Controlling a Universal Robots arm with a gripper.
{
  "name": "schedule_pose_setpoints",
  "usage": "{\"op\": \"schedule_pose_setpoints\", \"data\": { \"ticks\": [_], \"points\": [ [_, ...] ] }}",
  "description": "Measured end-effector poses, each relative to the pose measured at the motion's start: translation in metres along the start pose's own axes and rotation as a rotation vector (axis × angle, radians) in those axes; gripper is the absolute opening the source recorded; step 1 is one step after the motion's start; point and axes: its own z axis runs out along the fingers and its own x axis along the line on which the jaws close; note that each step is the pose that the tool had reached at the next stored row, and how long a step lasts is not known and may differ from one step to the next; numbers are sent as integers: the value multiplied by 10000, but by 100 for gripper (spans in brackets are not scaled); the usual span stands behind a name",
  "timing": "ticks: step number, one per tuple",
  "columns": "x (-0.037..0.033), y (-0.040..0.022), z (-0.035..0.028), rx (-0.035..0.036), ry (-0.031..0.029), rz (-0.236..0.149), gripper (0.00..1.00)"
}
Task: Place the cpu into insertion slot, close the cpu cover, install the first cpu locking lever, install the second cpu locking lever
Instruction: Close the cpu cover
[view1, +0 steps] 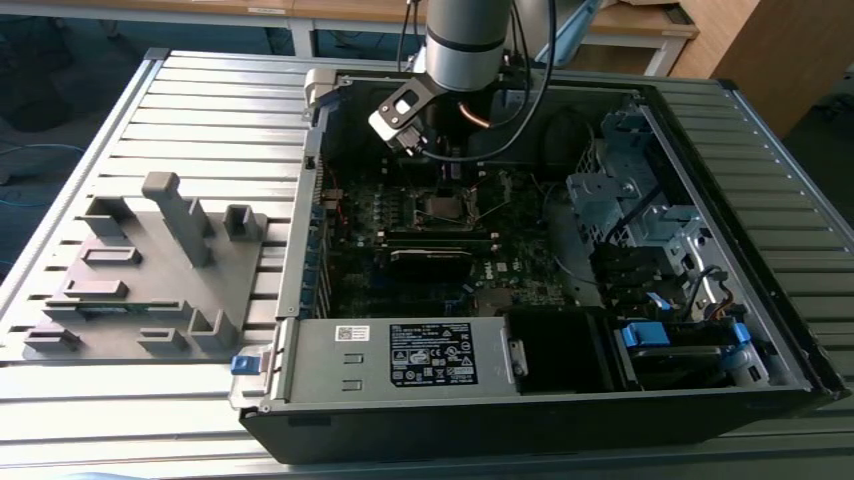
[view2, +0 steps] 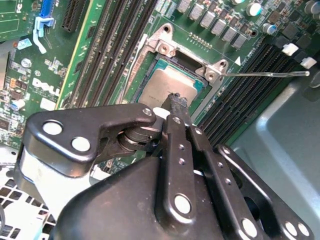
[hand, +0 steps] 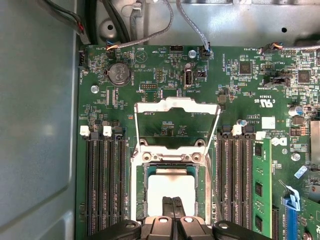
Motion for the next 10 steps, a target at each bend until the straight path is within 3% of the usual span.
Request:
{"op": "schedule_pose_setpoints", "data": {
  "ticks": [10],
  "points": [
    [0, 0, -20, 0, 0, 0, 10]
  ]
}}
